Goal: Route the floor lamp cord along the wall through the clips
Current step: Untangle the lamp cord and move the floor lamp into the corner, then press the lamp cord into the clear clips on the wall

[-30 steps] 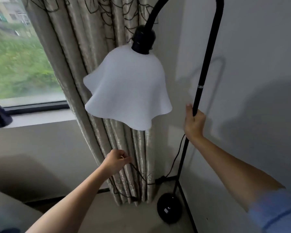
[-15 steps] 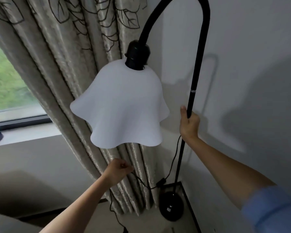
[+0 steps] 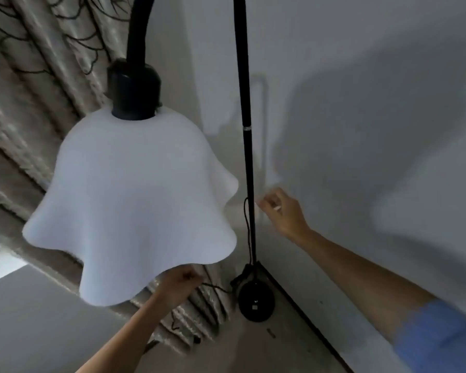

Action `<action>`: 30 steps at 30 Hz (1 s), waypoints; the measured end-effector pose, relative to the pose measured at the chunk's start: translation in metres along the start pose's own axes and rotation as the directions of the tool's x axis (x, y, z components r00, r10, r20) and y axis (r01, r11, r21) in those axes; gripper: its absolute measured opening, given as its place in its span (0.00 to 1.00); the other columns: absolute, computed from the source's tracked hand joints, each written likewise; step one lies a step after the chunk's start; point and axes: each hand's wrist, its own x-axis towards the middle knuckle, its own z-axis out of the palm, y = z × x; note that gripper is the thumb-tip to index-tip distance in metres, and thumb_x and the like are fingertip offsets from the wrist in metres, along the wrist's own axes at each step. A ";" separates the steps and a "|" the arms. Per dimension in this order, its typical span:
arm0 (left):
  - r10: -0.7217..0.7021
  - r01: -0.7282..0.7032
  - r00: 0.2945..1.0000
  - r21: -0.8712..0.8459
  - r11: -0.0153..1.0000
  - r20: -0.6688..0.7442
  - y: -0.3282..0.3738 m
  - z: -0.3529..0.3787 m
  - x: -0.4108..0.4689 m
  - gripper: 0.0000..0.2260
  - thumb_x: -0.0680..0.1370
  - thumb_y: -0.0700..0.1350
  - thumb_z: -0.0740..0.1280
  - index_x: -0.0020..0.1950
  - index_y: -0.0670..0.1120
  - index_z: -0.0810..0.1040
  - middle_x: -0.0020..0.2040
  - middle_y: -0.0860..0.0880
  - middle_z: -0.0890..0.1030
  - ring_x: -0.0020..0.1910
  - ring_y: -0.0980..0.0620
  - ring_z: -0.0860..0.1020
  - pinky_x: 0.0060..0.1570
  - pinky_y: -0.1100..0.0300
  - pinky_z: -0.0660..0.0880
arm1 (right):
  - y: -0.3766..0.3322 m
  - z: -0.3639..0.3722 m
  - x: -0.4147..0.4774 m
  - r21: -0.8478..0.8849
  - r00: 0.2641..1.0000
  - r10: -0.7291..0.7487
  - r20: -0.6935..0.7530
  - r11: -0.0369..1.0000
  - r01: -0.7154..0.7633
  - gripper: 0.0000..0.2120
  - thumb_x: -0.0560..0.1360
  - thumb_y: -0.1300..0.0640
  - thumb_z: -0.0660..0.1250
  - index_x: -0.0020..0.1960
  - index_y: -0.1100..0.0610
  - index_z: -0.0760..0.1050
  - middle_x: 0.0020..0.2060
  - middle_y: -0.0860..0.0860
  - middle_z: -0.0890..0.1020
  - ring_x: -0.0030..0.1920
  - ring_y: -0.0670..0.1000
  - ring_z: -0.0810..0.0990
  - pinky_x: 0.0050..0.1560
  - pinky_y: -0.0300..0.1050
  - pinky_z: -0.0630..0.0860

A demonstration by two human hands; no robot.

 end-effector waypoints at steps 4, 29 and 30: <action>0.078 -0.093 0.977 0.069 0.993 0.199 -0.011 0.021 0.005 0.13 0.73 0.38 0.68 0.29 0.45 0.72 0.20 0.54 0.71 0.22 0.58 0.69 0.25 0.65 0.66 | 0.042 -0.009 -0.075 -0.093 0.968 0.246 -0.051 0.964 -0.250 0.14 0.76 0.42 0.65 0.44 0.54 0.75 0.40 0.50 0.81 0.41 0.50 0.79 0.45 0.45 0.76; 0.130 -0.213 0.780 0.065 0.975 0.612 -0.054 0.306 0.062 0.06 0.79 0.35 0.61 0.44 0.39 0.75 0.31 0.46 0.77 0.31 0.52 0.75 0.33 0.66 0.75 | 0.284 -0.018 -0.342 0.015 0.614 0.661 -0.432 0.686 -0.727 0.09 0.78 0.48 0.63 0.42 0.51 0.76 0.33 0.45 0.82 0.35 0.49 0.83 0.40 0.53 0.81; 0.142 -0.219 0.775 0.051 0.974 0.616 -0.063 0.319 0.072 0.04 0.78 0.35 0.61 0.45 0.39 0.75 0.31 0.47 0.77 0.32 0.52 0.76 0.35 0.64 0.75 | 0.296 -0.010 -0.342 0.039 0.604 0.668 -0.436 0.684 -0.728 0.12 0.78 0.45 0.62 0.43 0.52 0.77 0.33 0.45 0.83 0.35 0.48 0.83 0.40 0.55 0.81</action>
